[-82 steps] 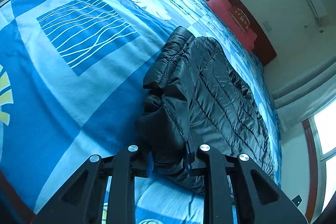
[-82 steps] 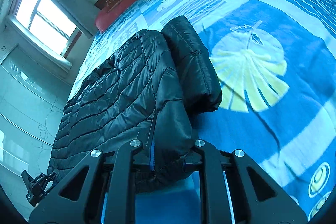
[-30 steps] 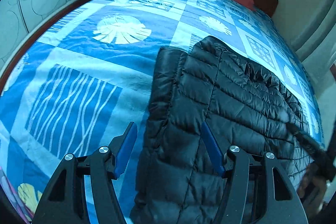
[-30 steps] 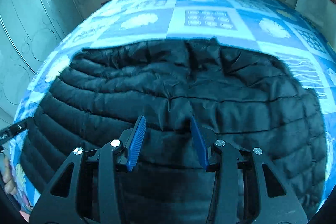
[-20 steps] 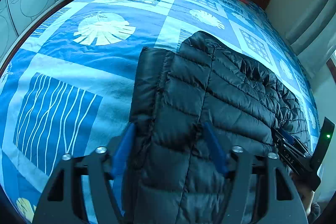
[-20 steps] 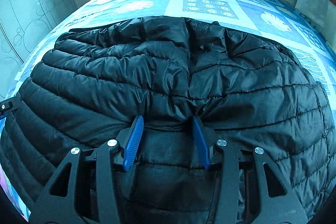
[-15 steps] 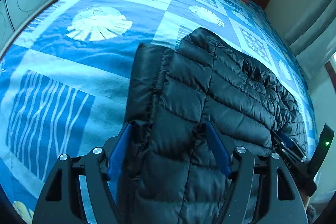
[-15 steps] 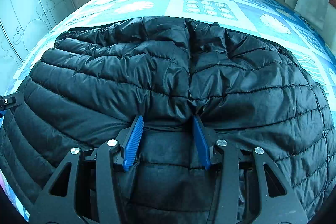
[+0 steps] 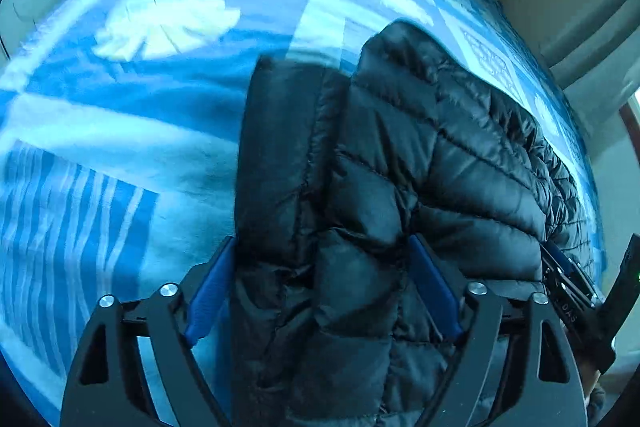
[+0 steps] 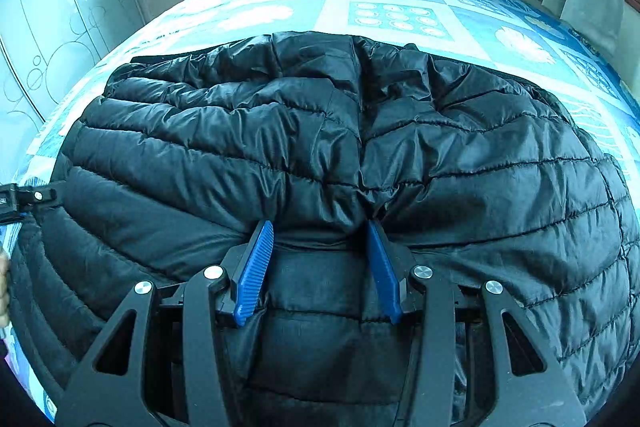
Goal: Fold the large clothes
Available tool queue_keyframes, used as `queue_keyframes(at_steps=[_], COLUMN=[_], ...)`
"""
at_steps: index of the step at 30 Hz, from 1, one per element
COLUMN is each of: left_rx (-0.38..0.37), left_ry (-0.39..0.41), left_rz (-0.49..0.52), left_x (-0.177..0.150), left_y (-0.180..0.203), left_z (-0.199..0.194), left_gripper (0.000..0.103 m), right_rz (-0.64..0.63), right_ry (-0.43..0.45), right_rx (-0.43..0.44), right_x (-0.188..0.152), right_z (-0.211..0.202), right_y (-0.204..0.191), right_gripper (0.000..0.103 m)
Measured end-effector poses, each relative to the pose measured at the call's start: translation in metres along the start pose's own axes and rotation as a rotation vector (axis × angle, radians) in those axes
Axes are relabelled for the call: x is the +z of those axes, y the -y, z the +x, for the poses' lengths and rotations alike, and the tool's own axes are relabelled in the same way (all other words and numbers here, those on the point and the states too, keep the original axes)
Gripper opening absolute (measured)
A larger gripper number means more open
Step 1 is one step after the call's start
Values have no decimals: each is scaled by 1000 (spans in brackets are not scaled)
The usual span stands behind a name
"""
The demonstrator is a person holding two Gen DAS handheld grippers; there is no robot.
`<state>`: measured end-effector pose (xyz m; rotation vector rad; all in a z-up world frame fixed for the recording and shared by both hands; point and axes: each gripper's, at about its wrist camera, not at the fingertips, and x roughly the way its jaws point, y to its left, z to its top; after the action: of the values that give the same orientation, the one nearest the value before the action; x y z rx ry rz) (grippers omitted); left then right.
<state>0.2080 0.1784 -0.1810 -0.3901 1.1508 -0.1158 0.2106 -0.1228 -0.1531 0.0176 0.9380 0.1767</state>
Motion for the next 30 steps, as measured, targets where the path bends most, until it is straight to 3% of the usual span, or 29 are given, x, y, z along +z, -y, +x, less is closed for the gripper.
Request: queue_keyframes(at_steps=[3, 8, 11, 13, 21, 25, 30], left_rx=[-25, -54, -47, -39, -59, -65, -36], left_ry=[-1, 7, 14, 38, 153, 172, 194], left_rz=[-20, 5, 0, 13, 74, 120, 193], left_x=[1, -3, -3, -2, -4, -6, -12], left_y=[-3, 10, 19, 27, 74, 110, 172], left_z=[1, -4, -13, -24, -86, -104, -114], left_gripper=[86, 43, 29, 24, 22, 21, 21], right_rz=[0, -5, -4, -6, -3, 66, 71], right_ry=[5, 16, 17, 15, 19, 41, 78], right_rx=[1, -5, -1, -3, 9, 79, 73], right_x=[0, -2, -3, -3, 0, 3, -2], right_z=[0, 0, 1, 4, -1, -28, -71], right_y=[2, 0, -1, -2, -5, 16, 56], right_gripper=[47, 47, 47, 48, 47, 47, 54])
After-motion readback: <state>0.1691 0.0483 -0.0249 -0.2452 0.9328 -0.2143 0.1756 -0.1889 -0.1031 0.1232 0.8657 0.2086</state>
